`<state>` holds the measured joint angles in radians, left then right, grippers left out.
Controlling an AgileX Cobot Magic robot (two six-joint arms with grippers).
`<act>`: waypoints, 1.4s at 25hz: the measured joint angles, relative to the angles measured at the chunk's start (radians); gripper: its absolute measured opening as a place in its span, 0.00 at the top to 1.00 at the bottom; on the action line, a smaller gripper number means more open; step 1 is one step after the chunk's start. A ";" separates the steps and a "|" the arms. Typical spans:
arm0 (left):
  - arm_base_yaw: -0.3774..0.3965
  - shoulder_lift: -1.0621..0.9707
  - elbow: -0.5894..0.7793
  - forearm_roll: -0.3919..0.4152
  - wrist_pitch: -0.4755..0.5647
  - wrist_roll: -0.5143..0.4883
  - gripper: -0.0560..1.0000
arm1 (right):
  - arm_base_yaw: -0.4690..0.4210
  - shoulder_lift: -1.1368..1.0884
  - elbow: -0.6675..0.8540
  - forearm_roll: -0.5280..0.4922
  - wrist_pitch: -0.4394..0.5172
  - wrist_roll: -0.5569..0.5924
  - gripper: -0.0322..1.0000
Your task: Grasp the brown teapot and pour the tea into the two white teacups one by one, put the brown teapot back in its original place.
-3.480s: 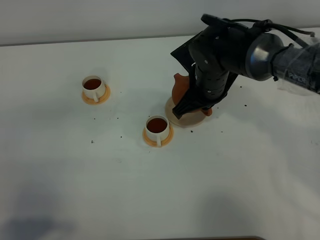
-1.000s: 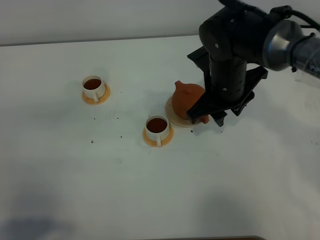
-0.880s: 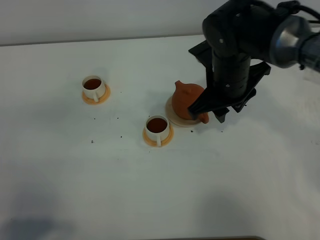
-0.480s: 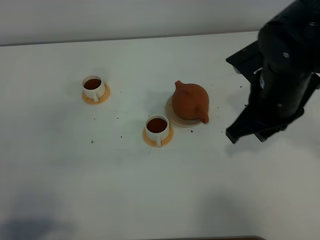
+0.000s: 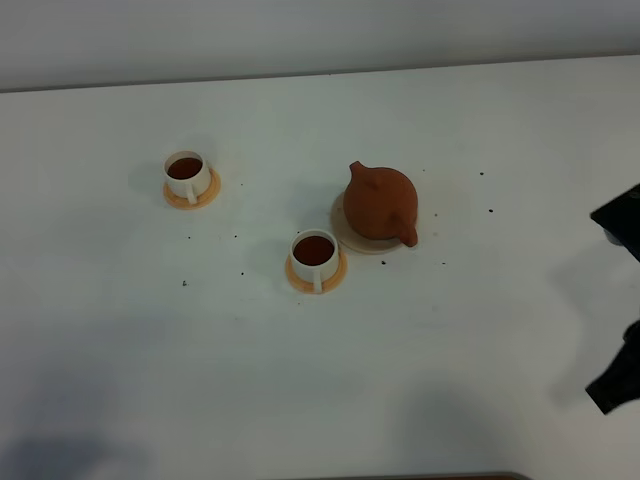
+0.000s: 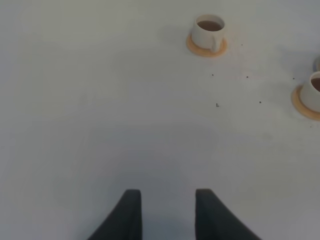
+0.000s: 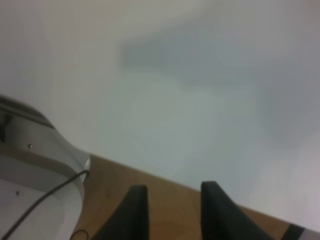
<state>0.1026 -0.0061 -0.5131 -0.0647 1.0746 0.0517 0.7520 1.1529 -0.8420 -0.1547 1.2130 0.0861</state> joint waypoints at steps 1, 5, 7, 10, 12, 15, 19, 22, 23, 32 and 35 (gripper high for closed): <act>0.000 0.000 0.000 0.000 0.000 0.000 0.70 | 0.000 -0.032 0.024 -0.001 0.000 0.000 0.73; 0.000 0.000 0.000 0.000 0.000 0.000 0.70 | 0.000 -0.182 0.137 0.001 -0.005 0.003 0.73; 0.000 0.000 0.000 0.000 0.000 0.000 0.70 | 0.000 -0.248 0.198 0.014 -0.023 0.003 0.73; 0.000 0.000 0.000 0.000 0.000 0.000 0.70 | 0.000 -0.339 0.278 0.032 -0.063 0.003 0.73; 0.000 0.000 0.000 0.000 0.000 0.000 0.70 | 0.000 -0.394 0.323 0.034 -0.097 0.003 0.73; 0.000 0.000 0.000 0.000 0.000 0.000 0.70 | 0.000 -0.450 0.349 0.039 -0.135 0.002 0.73; 0.000 0.000 0.000 0.000 0.000 0.000 0.70 | 0.000 -0.489 0.350 0.043 -0.142 -0.001 0.73; 0.000 0.000 0.000 0.000 0.000 0.000 0.70 | 0.000 -0.492 0.350 0.045 -0.142 -0.001 0.73; 0.000 0.000 0.000 0.000 0.000 0.000 0.70 | 0.000 -0.493 0.350 0.045 -0.142 -0.001 0.73; 0.000 0.000 0.000 0.000 0.000 0.000 0.70 | -0.163 -0.541 0.350 0.030 -0.144 0.030 0.73; 0.000 0.000 0.000 0.000 0.000 0.000 0.70 | -0.269 -0.558 0.350 0.030 -0.144 0.030 0.73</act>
<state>0.1026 -0.0061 -0.5131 -0.0647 1.0746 0.0517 0.4829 0.5947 -0.4922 -0.1247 1.0686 0.1156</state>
